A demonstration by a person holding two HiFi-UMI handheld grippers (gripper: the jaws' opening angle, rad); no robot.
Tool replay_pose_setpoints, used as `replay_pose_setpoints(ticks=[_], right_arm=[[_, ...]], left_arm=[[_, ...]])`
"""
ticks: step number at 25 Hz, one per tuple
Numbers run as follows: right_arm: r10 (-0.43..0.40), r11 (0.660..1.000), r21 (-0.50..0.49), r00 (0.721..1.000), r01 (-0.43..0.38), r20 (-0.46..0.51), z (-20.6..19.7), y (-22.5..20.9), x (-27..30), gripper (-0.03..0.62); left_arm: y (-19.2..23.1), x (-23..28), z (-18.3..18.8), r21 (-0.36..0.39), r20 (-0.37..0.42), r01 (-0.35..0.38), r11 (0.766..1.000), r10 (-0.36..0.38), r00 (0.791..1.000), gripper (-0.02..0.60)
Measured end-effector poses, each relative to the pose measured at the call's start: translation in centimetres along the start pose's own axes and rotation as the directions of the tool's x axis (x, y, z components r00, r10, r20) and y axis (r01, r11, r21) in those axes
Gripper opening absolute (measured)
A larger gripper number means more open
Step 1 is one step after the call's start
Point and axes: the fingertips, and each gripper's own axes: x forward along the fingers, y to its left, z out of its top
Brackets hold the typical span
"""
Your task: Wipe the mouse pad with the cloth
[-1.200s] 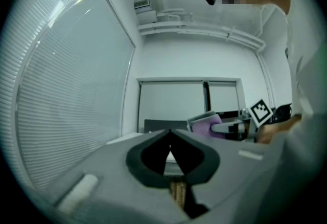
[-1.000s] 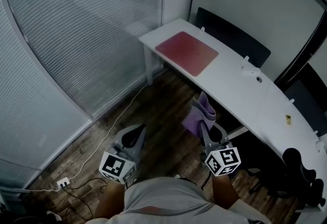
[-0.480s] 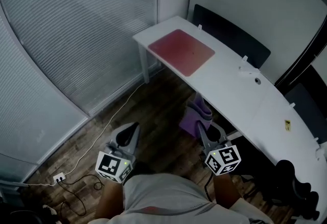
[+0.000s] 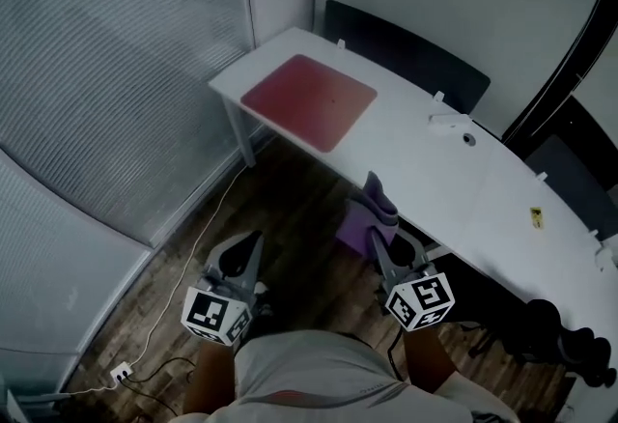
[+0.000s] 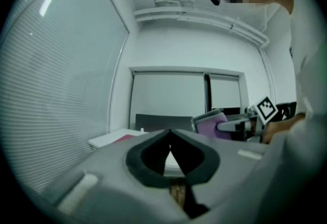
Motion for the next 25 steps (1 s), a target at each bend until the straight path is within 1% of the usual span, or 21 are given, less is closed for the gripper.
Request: replay_pose_setpoints(ticks=[3, 6, 13, 16, 19, 22, 25], right_arm=[[-0.042, 0.999, 0.008, 0.999, 0.042, -0.003, 0.4, -1.0, 3.2, 0.054], [-0.069, 0.997, 0.018, 0.998, 0.069, -0.008, 1.2, -0.5, 7.5, 0.054], [-0.108, 0.994, 0.003, 0.994, 0.108, -0.028, 2.9, 2.8, 20.1, 0.054], [-0.142, 0.99, -0.001, 0.989, 0.142, -0.036, 3.7, 3.3, 24.5, 0.054], [-0.17, 0.985, 0.003, 0.984, 0.171, -0.05, 3.7, 3.5, 28.2, 0.054], [-0.181, 0.983, 0.012, 0.981, 0.182, -0.076, 3.4, 3.6, 31.6, 0.054], [-0.196, 0.98, 0.023, 0.977, 0.199, -0.088, 3.3, 2.5, 33.9, 0.054]], left_arm=[[2.8, 2.8, 0.2, -0.001, 0.001, 0.045, 0.999, -0.045, 0.999, 0.003], [6.9, 4.4, 0.7, -0.007, -0.003, 0.083, 0.996, -0.084, 0.997, 0.003], [20.3, 6.4, 1.6, -0.011, -0.008, 0.116, 0.993, -0.117, 0.993, 0.003], [25.1, 7.4, 1.4, -0.004, -0.023, 0.141, 0.99, -0.141, 0.99, 0.003], [29.4, 8.3, 1.0, -0.014, -0.025, 0.141, 0.99, -0.141, 0.99, 0.003], [32.8, 9.9, 1.0, -0.035, -0.02, 0.14, 0.989, -0.141, 0.99, 0.003], [34.6, 11.8, 0.6, -0.039, -0.027, 0.159, 0.987, -0.16, 0.987, 0.003]])
